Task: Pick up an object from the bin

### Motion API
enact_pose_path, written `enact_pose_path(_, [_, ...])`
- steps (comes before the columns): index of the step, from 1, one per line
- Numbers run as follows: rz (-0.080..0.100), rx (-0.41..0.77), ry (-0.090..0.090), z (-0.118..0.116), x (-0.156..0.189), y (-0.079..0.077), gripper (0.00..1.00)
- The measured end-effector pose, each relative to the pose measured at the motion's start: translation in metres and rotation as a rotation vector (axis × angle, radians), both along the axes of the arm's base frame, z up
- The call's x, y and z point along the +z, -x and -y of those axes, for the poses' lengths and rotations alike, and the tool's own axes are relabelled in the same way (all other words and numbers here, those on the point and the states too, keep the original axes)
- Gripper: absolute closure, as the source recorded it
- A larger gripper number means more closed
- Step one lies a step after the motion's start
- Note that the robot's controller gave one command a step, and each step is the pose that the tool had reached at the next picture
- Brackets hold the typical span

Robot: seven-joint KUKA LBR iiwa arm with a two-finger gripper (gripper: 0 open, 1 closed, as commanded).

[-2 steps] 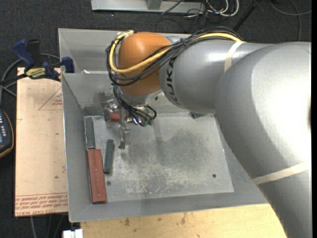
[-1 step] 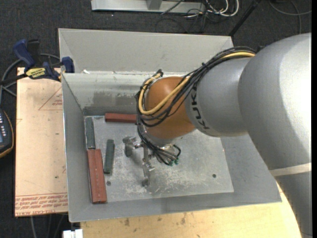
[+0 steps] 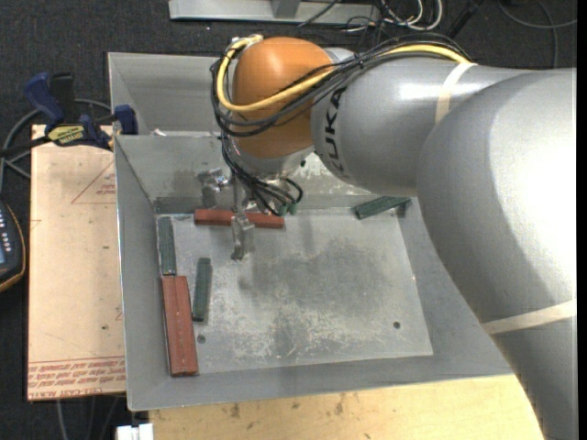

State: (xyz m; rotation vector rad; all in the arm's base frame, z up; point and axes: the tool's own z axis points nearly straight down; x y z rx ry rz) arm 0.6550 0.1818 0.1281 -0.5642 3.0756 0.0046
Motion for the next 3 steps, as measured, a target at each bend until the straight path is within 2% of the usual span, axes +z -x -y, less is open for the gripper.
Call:
enact_pose_path(1, [-0.015, -0.274, 0.004, 0.071, -0.043, -0.001, 0.0])
enact_pose_path(2, [-0.02, -0.465, 0.001, 0.103, -0.057, 0.0, 0.0])
enact_pose_path(3, [-0.011, -0.466, -0.001, 0.103, -0.055, -0.002, 1.0])
